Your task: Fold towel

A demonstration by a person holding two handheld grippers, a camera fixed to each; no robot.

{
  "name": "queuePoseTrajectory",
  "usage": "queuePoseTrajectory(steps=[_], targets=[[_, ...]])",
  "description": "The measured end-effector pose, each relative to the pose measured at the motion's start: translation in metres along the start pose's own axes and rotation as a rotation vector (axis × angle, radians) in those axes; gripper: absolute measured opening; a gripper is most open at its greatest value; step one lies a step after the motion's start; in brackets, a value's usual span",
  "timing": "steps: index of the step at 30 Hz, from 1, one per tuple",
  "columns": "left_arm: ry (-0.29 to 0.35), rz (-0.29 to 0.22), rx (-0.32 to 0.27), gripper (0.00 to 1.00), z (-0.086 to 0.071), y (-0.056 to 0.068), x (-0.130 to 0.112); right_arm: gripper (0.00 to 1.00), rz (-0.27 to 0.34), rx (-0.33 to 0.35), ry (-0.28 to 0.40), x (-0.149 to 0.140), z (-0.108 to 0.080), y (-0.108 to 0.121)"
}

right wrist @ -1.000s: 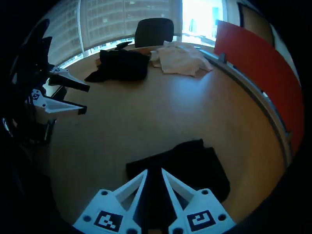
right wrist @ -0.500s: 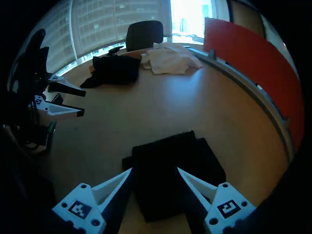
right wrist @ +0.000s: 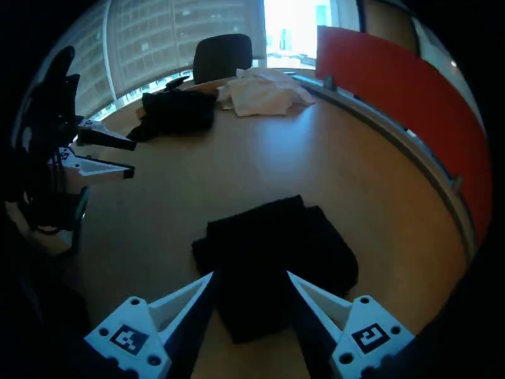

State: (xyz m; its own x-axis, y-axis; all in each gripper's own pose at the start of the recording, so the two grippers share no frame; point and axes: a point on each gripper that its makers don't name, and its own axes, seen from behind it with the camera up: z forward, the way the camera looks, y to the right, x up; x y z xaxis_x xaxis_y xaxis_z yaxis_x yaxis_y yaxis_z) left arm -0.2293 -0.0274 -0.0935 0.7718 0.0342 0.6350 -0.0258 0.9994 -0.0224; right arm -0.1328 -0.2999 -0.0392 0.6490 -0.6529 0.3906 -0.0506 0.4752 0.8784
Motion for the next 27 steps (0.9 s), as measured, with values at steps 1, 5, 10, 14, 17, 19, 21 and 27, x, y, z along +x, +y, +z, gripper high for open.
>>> queuePoseTrajectory(steps=[1, 5, 10, 14, 17, 19, 21, 27], targets=[[0.001, 0.0, 0.0, 0.98, 0.0, 0.0, 0.0, 0.7, 0.007, -0.003, -0.002, -0.003, -0.001, 0.0], [0.0, 0.003, -0.001, 0.98, 0.0, 0.001, 0.0, 0.7, 0.034, -0.011, -0.008, -0.015, -0.004, -0.002], [0.0, 0.007, -0.005, 0.98, 0.0, 0.002, 0.0, 0.7, 0.059, -0.024, -0.017, -0.029, -0.006, -0.005], [0.0, 0.008, -0.006, 0.98, 0.0, 0.003, 0.0, 0.7, 0.079, -0.031, -0.021, -0.039, -0.009, -0.008], [0.001, 0.008, -0.007, 0.98, 0.0, 0.004, 0.0, 0.7, 0.096, -0.034, -0.027, -0.048, -0.011, -0.01], [0.001, 0.008, -0.008, 0.98, 0.0, 0.004, 0.0, 0.7, 0.106, -0.037, -0.032, -0.053, -0.012, -0.012], [0.001, 0.007, -0.009, 0.98, 0.0, 0.005, 0.0, 0.7, 0.114, -0.04, -0.037, -0.059, -0.013, -0.014], [0.0, 0.008, -0.011, 0.98, 0.001, 0.005, -0.001, 0.7, 0.136, -0.052, -0.053, -0.072, -0.013, -0.017]])
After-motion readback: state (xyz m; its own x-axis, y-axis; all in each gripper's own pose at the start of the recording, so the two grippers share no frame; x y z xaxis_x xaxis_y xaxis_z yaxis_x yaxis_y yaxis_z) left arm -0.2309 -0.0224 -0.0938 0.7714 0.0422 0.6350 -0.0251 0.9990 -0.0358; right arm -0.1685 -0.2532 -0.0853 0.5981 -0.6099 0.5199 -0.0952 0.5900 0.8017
